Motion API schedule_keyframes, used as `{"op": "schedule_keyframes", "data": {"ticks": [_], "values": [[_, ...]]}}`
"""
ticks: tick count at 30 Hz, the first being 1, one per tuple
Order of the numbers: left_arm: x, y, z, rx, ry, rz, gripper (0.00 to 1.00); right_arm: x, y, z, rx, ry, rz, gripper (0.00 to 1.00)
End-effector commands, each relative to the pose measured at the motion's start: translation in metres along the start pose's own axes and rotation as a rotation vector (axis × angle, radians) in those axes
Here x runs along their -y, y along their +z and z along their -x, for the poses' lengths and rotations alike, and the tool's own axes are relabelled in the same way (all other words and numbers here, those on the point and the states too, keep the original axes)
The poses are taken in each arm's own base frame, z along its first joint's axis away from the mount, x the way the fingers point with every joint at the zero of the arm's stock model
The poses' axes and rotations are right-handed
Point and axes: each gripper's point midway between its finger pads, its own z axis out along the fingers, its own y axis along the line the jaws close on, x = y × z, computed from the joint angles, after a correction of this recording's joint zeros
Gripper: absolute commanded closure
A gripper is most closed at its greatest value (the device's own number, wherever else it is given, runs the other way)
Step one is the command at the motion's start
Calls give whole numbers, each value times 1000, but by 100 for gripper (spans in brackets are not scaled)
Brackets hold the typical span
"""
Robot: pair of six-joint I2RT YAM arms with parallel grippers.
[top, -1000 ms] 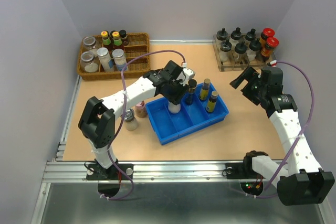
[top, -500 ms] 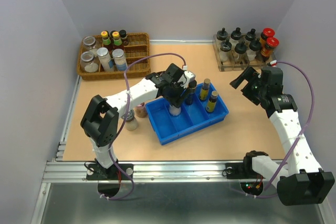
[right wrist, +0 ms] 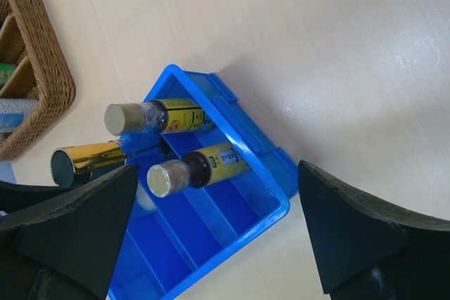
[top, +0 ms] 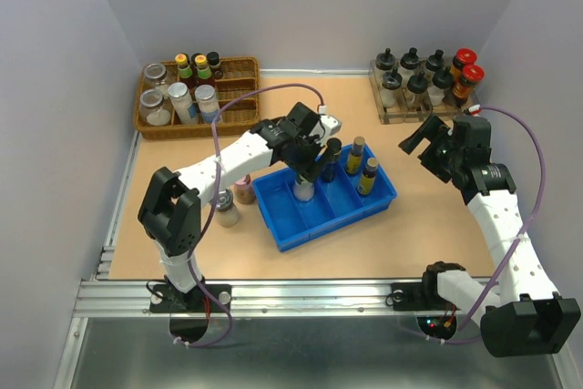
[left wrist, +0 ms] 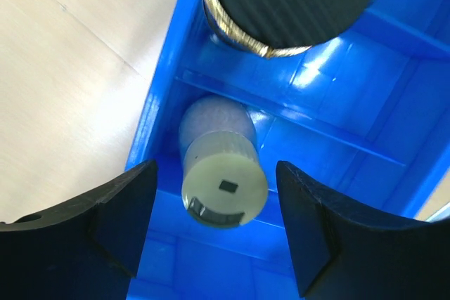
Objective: Organize the condiment bottles
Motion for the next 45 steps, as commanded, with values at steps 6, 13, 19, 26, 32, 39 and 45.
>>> {"op": "schedule_keyframes", "data": {"ticks": [6, 13, 19, 26, 32, 39, 45], "values": [[-18, -125, 95, 384, -48, 137, 17, -15, -10, 18, 52, -9, 42, 0], [-104, -110, 41, 211, -313, 416, 15, -16, -11, 17, 48, -11, 48, 0], [-145, -96, -11, 131, -445, 451, 15, -16, -11, 16, 46, -14, 48, 0], [-136, -74, -52, 8, -443, 384, 15, -16, -7, 14, 32, -14, 47, 0], [-123, -64, -79, -65, -464, 337, 16, -14, -7, 13, 31, -15, 43, 0], [-120, -65, -90, -80, -492, 327, 16, -13, -5, 11, 26, -14, 40, 0], [-117, -67, -94, -85, -498, 320, 19, -12, -6, 10, 26, -14, 40, 0]]}}
